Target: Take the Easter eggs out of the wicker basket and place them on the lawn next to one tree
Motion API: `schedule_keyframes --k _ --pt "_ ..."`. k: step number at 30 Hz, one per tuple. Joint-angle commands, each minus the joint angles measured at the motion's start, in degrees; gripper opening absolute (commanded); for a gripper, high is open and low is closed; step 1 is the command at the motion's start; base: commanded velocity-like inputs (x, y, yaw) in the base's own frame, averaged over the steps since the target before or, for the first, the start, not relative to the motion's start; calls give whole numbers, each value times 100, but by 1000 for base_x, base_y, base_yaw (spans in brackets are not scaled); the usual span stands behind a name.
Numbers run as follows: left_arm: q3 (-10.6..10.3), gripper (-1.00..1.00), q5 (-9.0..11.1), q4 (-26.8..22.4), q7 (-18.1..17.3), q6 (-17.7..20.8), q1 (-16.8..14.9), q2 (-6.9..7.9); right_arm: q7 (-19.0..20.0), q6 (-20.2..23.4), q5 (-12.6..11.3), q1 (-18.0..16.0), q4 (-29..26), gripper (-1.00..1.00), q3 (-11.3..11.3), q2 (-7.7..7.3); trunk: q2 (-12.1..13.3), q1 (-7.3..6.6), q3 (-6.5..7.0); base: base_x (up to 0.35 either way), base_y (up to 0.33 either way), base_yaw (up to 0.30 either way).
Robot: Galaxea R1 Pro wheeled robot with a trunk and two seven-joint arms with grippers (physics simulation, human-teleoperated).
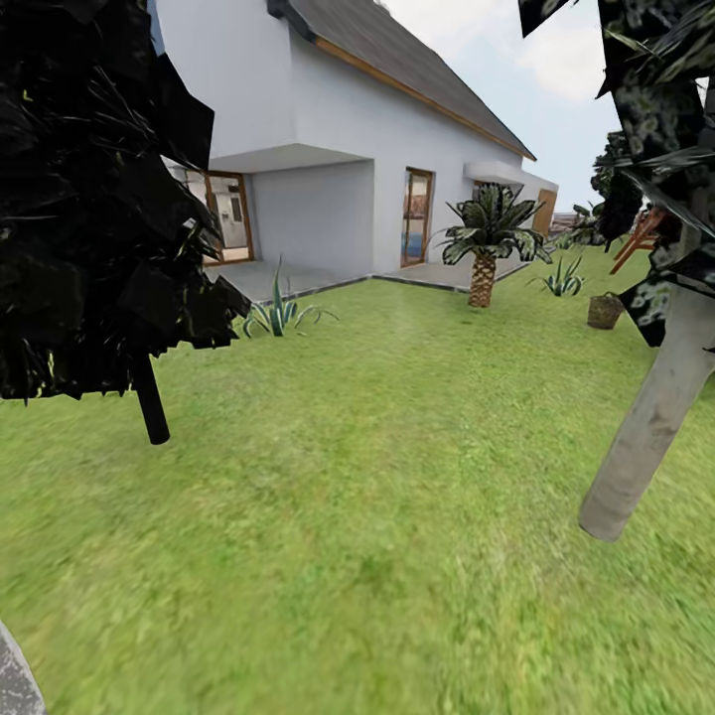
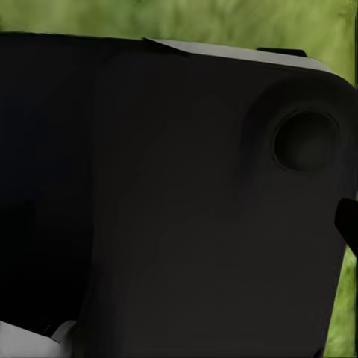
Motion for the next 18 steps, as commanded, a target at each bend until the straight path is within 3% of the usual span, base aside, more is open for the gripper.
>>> schedule_keyframes --k 1,8,18 --pt "-7 100 -4 -1 8 -17 0 0 -2 -12 -2 0 -1 100 37 -2 -2 4 5 336 0 107" --pt "-7 100 0 -1 8 -16 0 -1 -2 -12 -2 0 -1 100 37 -4 -2 4 66 336 0 44" --pt "-8 100 2 -1 8 -17 0 -1 -2 -12 -5 0 -1 100 33 -12 -2 4 142 336 0 -174"
